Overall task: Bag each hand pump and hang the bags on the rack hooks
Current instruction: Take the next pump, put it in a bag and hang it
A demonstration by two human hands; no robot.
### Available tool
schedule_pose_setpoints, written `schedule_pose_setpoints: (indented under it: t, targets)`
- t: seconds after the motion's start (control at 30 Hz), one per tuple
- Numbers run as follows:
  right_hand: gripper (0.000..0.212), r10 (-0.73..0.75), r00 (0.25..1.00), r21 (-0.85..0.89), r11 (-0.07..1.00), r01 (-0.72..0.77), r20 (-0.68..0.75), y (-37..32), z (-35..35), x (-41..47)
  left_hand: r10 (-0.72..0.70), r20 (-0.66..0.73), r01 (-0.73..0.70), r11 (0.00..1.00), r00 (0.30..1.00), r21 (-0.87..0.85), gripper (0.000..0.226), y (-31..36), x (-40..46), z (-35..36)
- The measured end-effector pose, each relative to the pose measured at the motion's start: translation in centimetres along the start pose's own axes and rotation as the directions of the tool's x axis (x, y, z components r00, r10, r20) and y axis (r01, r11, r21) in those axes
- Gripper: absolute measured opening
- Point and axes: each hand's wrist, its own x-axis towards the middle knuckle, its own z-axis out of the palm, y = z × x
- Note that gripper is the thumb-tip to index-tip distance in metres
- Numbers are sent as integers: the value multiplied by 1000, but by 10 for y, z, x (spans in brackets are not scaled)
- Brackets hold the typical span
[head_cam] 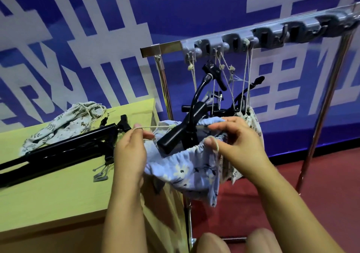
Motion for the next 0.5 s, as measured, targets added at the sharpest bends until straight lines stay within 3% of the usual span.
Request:
schedule_pose_setpoints:
  t: [0.13,0.27,0.4,0.5]
  targets:
    - [19,-11,999,53,999,13,-43,3,5,-1,-16,71,14,1000,997,25,52,5,-2,-4]
    - [11,71,996,199,978,-60,-48,-1,10,-3,-61,163,62,998,985,-3,68,4,-5,-6]
    - [63,199,980,374,911,-175,-25,0,14,-5,-80,229,65,995,970,73,62,5,-10,-5]
    - [48,325,946,502,818,-281,0,-6,15,-2,-100,344,54,989,934,140,37,3,-4,-4]
